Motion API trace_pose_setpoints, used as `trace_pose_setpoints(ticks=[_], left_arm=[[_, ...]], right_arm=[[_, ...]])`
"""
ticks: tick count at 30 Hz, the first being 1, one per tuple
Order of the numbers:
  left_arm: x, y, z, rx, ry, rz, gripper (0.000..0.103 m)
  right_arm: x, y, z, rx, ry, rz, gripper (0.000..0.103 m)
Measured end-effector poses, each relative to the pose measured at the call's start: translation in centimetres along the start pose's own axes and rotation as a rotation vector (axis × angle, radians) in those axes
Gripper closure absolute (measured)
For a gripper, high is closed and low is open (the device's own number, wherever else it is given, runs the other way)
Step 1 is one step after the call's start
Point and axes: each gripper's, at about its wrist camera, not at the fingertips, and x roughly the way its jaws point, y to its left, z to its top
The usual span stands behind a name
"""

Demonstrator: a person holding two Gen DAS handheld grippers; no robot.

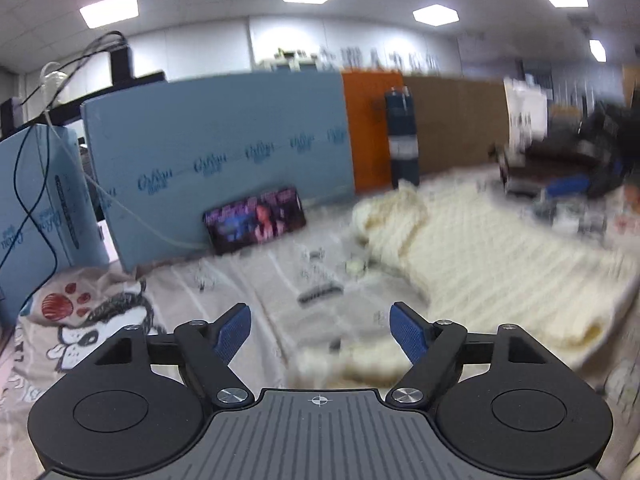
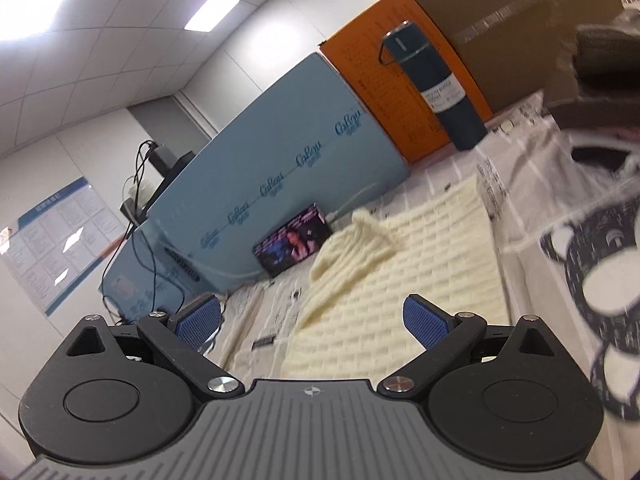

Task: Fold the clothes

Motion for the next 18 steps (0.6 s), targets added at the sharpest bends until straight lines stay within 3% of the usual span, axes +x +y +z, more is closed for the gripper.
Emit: trace_pose_setpoints(ticks=[2,8,13,18], left_arm=[[0.4,0.8,1.7,-0.063,-0.068,0.007,0.010],[5.4,2.1,5.8,-0.168,-0.166,-0.038,0.008],[9.1,4.6,3.5,-0.354,-0.147,-0.070,0.008],[9.4,6.1,1.7,-0.371,-0.096,-0.055,0.008]], right_arm=[[1.5,0.3,1.5,-0.008,-0.003,-0.010,0.004],[7.9,1.0,4.7,-0.112,0.026,-0.080,0.004],[13.3,-0.2,4.5,-0.215,0.081,-0.146,0.004],[17.3,-3.0,3.8,-0.262,0.182,-0.081,0.008]])
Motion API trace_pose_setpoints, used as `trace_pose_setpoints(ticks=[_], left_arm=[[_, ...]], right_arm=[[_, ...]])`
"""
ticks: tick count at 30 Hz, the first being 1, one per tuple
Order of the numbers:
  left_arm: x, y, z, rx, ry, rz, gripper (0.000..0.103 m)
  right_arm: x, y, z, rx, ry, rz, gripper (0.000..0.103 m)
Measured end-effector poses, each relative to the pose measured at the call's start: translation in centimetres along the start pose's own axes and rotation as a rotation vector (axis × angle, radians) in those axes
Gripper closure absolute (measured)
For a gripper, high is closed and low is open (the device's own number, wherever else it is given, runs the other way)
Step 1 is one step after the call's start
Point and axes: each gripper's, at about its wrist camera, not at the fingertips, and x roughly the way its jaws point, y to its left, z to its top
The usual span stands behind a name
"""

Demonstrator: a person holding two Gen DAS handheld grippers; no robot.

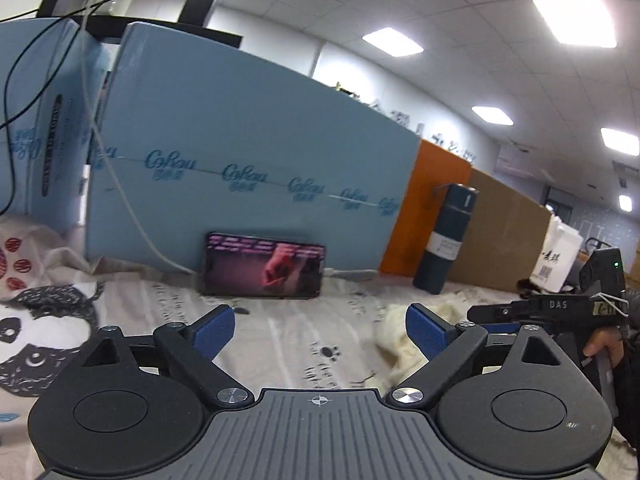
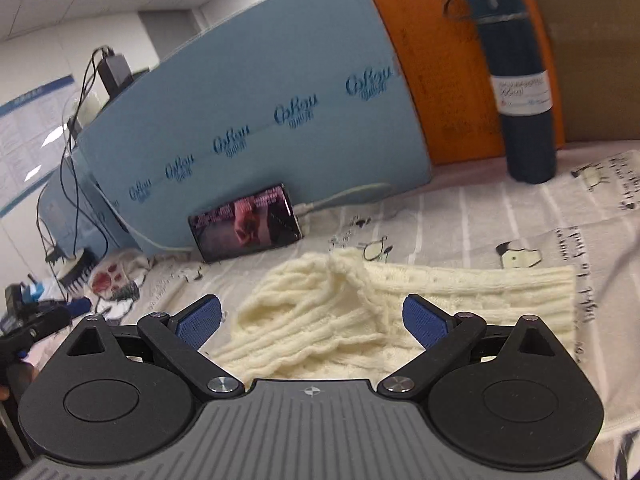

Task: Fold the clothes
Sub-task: 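Grasp the other sleeve with the right gripper and stretch it outward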

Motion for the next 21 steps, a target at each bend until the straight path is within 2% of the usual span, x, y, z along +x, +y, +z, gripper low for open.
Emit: trace_pose_setpoints(ticks=[2,4,5,6,9,12,17,21], left_arm=[[-0.5,0.1,0.1,-0.002,-0.015,-0.018,0.008],[-0.9,0.0,0.3,0.002,-0.030,-0.042,0.008],[-1.0,-0.1,0.3,0.005,-0.035,-0.049,0.008],[-1.0,-0.1,0.3,0.008,-0.035,-0.051,0.008],[-1.0,-0.2,0.4,0.012,-0.035,-0.048,0.008],[-1.0,-0.3,0.5,0.013,-0.036,-0.046,0.008],[-1.3,-0.2,0.6,0.009,-0.048,-0.041,0.008],[-1.6,0.0,0.7,0.004,-0.058,-0.034,0.008]], right_arm=[[0.9,-0.6,-0.2,0.036,0.015,0.021,0.013],[1.8,-1.1,-0.3,0.073,0.029,0.043,0.033],[2.3,-1.4,-0.4,0.092,0.037,0.054,0.051],[2.4,-1.1,-0.3,0.083,0.037,0.063,0.064],[2.5,0.4,0.2,0.057,0.026,0.101,0.080],[2.5,2.4,0.9,0.038,0.002,0.187,0.085],[4.2,7.0,1.5,-0.017,0.022,0.200,0.085],[6.9,10.4,1.1,-0.078,0.089,0.173,0.081]])
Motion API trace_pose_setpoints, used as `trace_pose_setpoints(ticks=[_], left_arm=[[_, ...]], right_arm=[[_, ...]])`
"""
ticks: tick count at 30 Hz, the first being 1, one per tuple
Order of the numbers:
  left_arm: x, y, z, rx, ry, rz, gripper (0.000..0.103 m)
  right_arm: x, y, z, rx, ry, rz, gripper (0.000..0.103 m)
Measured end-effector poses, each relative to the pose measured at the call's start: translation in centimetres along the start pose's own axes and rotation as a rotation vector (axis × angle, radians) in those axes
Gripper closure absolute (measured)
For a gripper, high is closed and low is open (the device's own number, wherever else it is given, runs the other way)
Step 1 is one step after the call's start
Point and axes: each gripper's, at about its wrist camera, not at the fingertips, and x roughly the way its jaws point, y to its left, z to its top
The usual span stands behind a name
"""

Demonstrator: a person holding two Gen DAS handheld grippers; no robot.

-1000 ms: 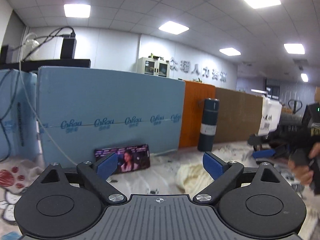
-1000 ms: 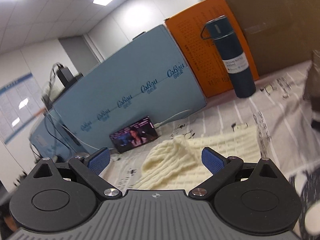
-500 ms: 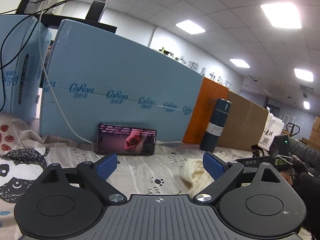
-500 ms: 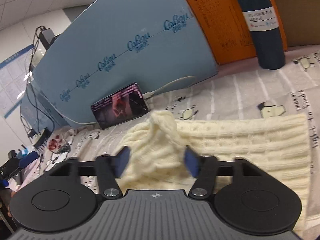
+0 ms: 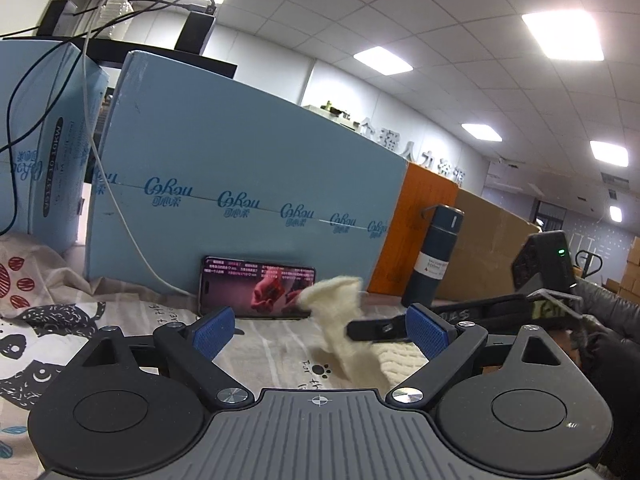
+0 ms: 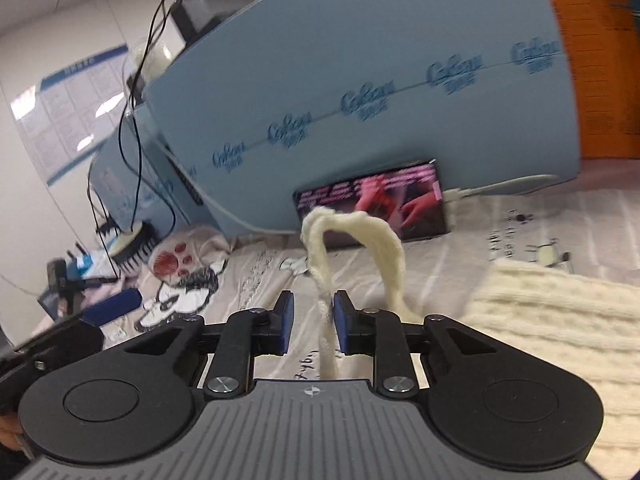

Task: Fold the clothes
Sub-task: 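Grasp the other sleeve with the right gripper and stretch it outward, then open the right gripper and lift it above the spread sweater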

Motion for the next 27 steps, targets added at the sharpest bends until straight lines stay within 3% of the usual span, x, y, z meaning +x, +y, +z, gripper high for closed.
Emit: trace_pose_setpoints(ticks=[2,5,8,10,11,12,19,27], left_arm=[[-0.1,0.1,0.0,0.004,-0.003,0.009,0.008],[-0.2,0.4,0.1,0.002,-0.006,0.030,0.008],[-0.4,0.6,0.2,-0.010,-0.014,0.049,0.008],[-0.5,0.8,0.2,-0.015,-0.019,0.060,0.008],[-0.5,0.8,0.2,-0.013,-0.019,0.062,0.008],[-0.5,0.8,0.2,-0.012,-0.019,0.064,0.008],[-0.5,0.9,0.1,-0.004,-0.018,0.080,0.007],[-0.2,-1.5,-0.9,0.160,0.000,-0.038,0.003]], right_arm=[[1.6,1.1,-0.3,-0.027,0.043,-0.014,0.081],[3.4,1.9,-1.0,-0.042,0.096,-0.038,0.063],[4.2,2.1,-2.1,-0.047,0.142,-0.067,0.055],[4.0,2.5,-2.1,-0.043,0.137,-0.075,0.040],[3.5,2.6,-2.0,-0.040,0.124,-0.074,0.026],[2.8,2.8,-1.8,-0.037,0.107,-0.065,0.020],[-4.2,4.0,-1.7,-0.057,0.015,-0.021,0.011],[-13.6,5.2,-7.1,-0.246,-0.110,-0.197,0.002]])
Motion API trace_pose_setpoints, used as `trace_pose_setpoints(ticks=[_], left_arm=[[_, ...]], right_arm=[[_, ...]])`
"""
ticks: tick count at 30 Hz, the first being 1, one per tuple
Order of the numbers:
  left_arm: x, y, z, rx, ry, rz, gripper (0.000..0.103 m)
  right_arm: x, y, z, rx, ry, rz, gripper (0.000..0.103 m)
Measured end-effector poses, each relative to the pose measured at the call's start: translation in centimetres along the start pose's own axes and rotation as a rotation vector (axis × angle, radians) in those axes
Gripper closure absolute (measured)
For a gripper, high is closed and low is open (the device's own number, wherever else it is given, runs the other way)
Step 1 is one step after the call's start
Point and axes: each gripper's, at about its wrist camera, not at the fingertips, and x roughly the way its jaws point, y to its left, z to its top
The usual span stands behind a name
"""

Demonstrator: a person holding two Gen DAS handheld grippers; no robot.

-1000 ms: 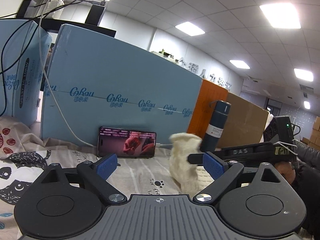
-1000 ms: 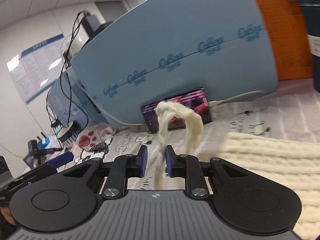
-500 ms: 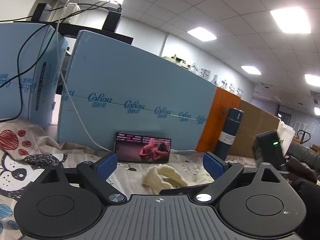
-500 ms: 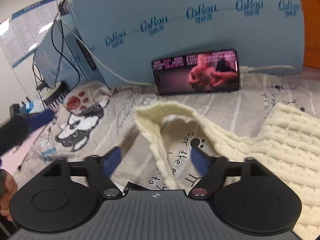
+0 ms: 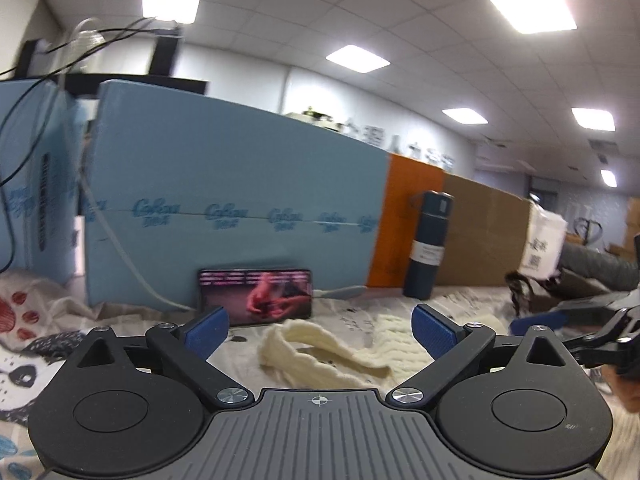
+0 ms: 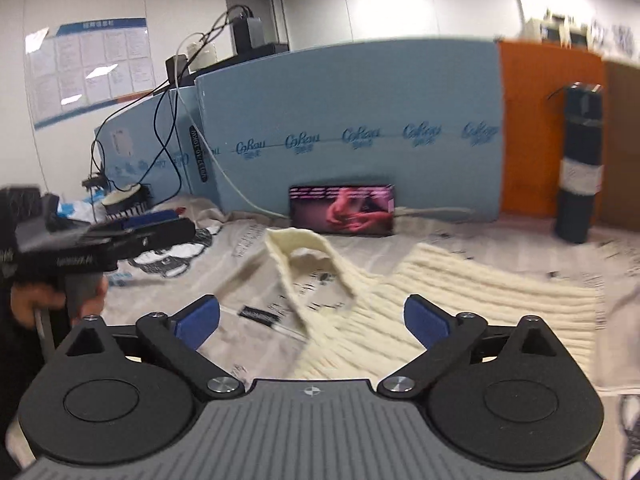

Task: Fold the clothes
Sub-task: 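Open the right gripper and lift it above the spread sweater, then grasp one side edge of the cream sweater with both grippers and lift it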

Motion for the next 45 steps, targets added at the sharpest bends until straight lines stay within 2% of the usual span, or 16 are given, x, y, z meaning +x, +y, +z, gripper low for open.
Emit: trace_pose_setpoints(ticks=[4,10,14,17,19,22,24,27,30,36,41,43,44,45], left_arm=[[0.6,-1.2,-0.6,0.074,0.054,-0.127,0.003],[-0.3,-3.8,-1.0,0.241,0.054,-0.220,0.003],[-2.5,-6.5,-1.0,0.390,0.038,-0.263,0.003],[-3.7,-8.3,-2.0,0.480,0.104,-0.328,0.003],[-4.3,-9.1,-2.9,0.505,0.168,-0.387,0.003],[-4.9,-9.8,-4.0,0.469,0.242,-0.494,0.003],[-5.0,-10.6,-4.7,0.476,0.283,-0.523,0.003],[-4.9,-12.3,-6.1,0.555,0.332,-0.525,0.003],[-4.5,-13.7,-7.3,0.661,0.352,-0.476,0.003],[-4.4,-14.6,-7.8,0.797,0.275,-0.377,0.003],[-4.0,-15.6,-8.2,0.842,0.198,-0.365,0.004],[-4.0,-16.3,-8.5,0.878,0.161,-0.379,0.012],[-3.9,-16.7,-8.4,0.893,0.153,-0.396,0.035],[-3.8,-17.0,-8.4,0.905,0.144,-0.412,0.065]], right_arm=[[-4.1,-0.2,-3.2,-0.045,-0.054,-0.048,0.000],[-9.4,-0.5,-7.1,-0.021,-0.110,-0.104,0.000],[-12.6,-0.8,-9.0,-0.013,-0.096,-0.115,0.000],[-14.3,-1.0,-10.4,-0.020,-0.066,-0.115,0.000],[-15.1,-1.1,-11.3,-0.038,-0.039,-0.102,0.000],[-15.4,-0.9,-12.1,-0.079,0.006,-0.091,0.000],[-15.1,-0.9,-12.4,-0.112,0.040,-0.096,0.000],[-14.2,-0.9,-12.7,-0.171,0.098,-0.115,0.000],[-13.1,-0.8,-13.0,-0.249,0.163,-0.143,0.000],[-12.7,-1.2,-12.9,-0.286,0.177,-0.153,0.000],[-12.9,-1.7,-12.4,-0.272,0.124,-0.185,0.000],[-12.8,-1.5,-12.3,-0.290,0.105,-0.190,0.001],[-12.7,-1.3,-12.3,-0.305,0.100,-0.189,0.002],[-12.6,-1.1,-12.4,-0.320,0.100,-0.178,0.004]])
